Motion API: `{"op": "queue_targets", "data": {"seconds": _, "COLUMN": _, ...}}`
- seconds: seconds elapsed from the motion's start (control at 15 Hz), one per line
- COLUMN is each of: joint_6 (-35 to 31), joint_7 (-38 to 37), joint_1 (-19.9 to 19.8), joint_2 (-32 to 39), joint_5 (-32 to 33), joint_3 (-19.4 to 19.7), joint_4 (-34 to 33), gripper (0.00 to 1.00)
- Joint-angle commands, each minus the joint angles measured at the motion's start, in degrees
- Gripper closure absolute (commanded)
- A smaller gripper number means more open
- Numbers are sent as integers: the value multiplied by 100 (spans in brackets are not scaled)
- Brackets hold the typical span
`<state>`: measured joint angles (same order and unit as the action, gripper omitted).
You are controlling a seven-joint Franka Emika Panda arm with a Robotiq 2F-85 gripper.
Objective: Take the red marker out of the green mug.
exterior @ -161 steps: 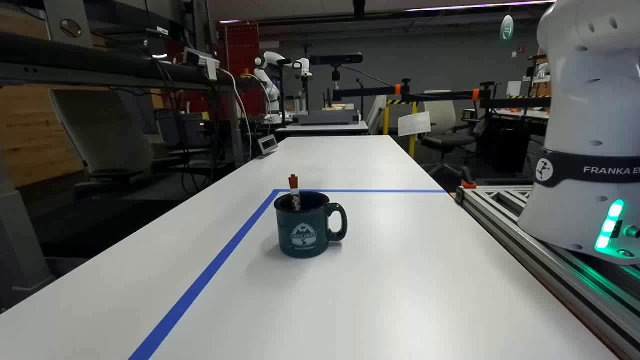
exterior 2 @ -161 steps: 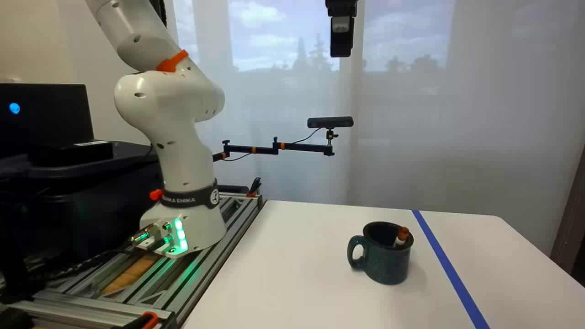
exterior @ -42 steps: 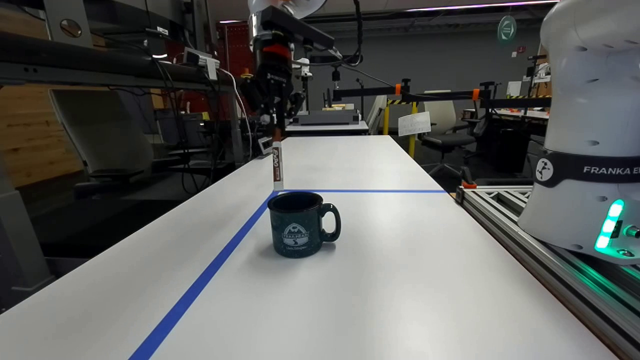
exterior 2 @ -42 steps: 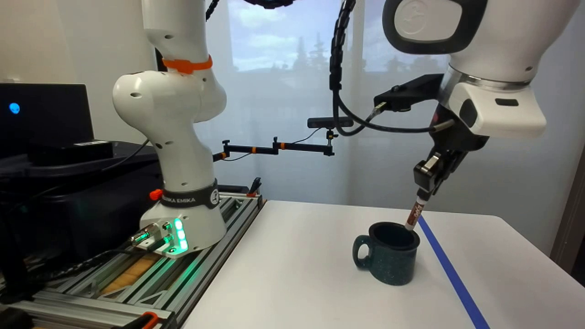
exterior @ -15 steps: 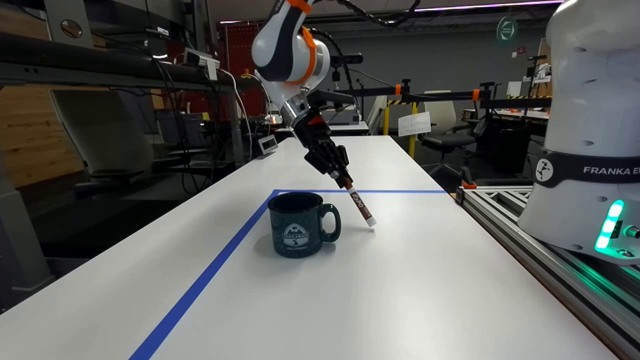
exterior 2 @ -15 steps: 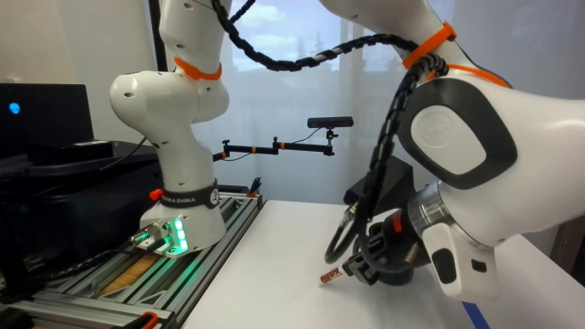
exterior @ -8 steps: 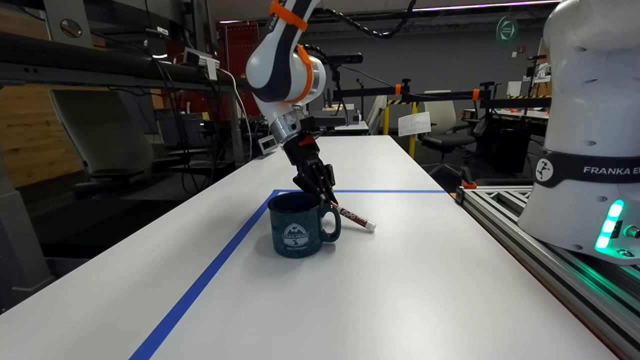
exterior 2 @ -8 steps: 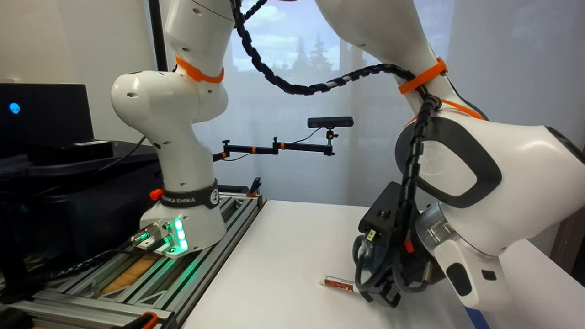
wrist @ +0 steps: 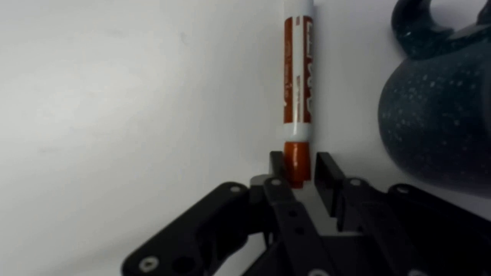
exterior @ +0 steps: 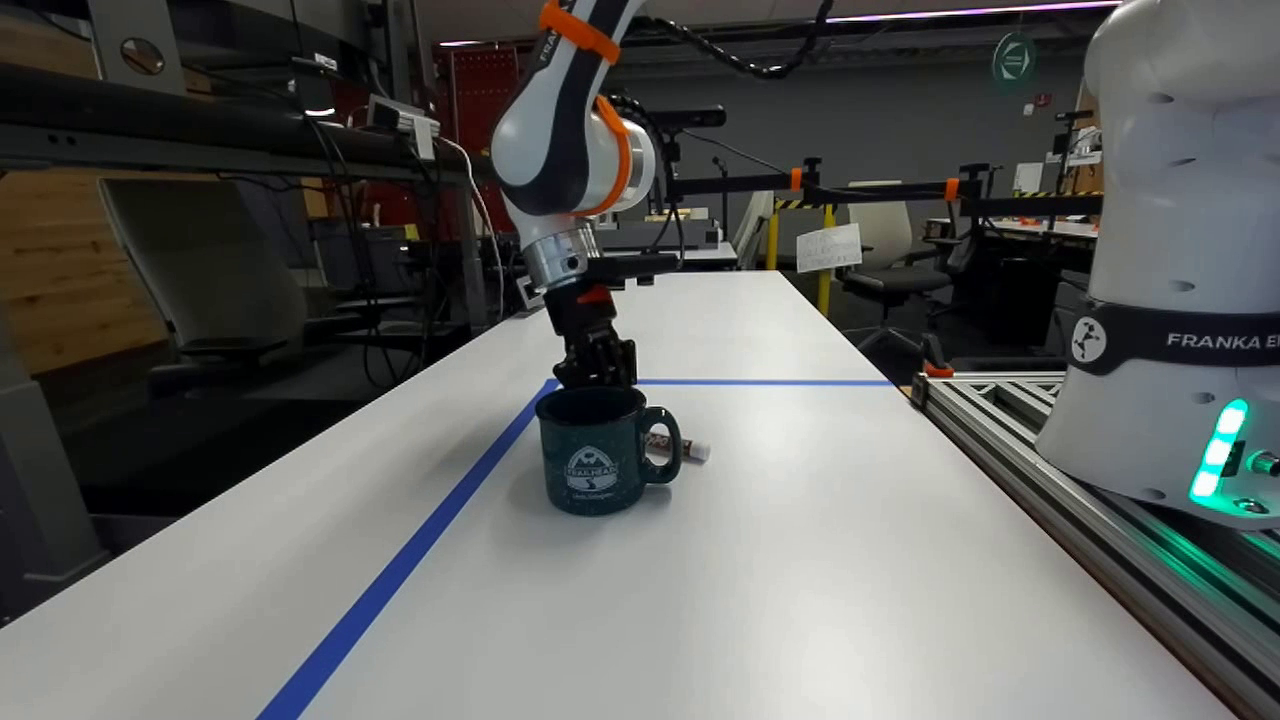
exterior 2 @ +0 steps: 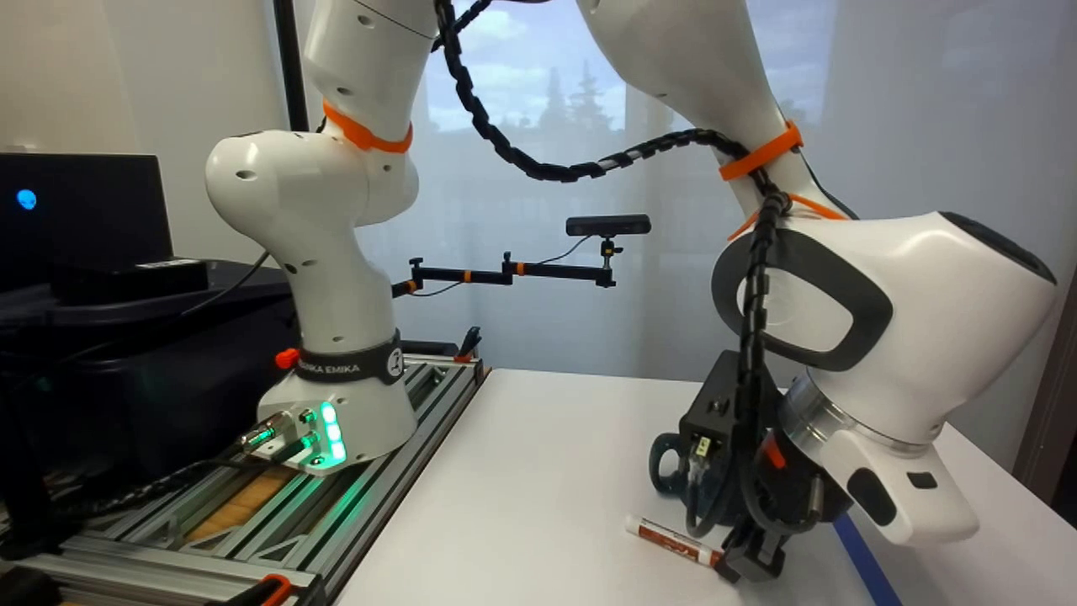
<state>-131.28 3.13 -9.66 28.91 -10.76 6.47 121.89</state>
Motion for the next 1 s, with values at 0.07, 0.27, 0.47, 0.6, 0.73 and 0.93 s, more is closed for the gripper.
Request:
{"op": "queue_targets", "data": {"seconds": 0.07, "joint_6": -410, "joint_7": -150, "joint_1": 101, "joint_2": -546, "joint_5": 135, "joint_3": -43, "joint_4": 405, "gripper": 32}}
{"op": "queue_targets", "data": {"seconds": 0.27, "joint_6": -462, "joint_7": -247, "joint_1": 173, "joint_2": -925, "joint_5": 245, "joint_3": 11, "joint_4": 505, "gripper": 10}}
{"op": "queue_targets", "data": {"seconds": 0.47, "joint_6": -526, "joint_7": -426, "joint_1": 250, "joint_2": -1361, "joint_5": 453, "joint_3": 79, "joint_4": 557, "gripper": 0}}
{"op": "queue_targets", "data": {"seconds": 0.6, "joint_6": -561, "joint_7": -466, "joint_1": 262, "joint_2": -1631, "joint_5": 547, "joint_3": 63, "joint_4": 593, "gripper": 0}}
{"op": "queue_targets", "data": {"seconds": 0.73, "joint_6": -512, "joint_7": -451, "joint_1": 273, "joint_2": -1868, "joint_5": 525, "joint_3": -4, "joint_4": 619, "gripper": 0}}
{"op": "queue_targets", "data": {"seconds": 0.93, "joint_6": -430, "joint_7": -444, "joint_1": 391, "joint_2": -2089, "joint_5": 463, "joint_3": -144, "joint_4": 676, "gripper": 0}}
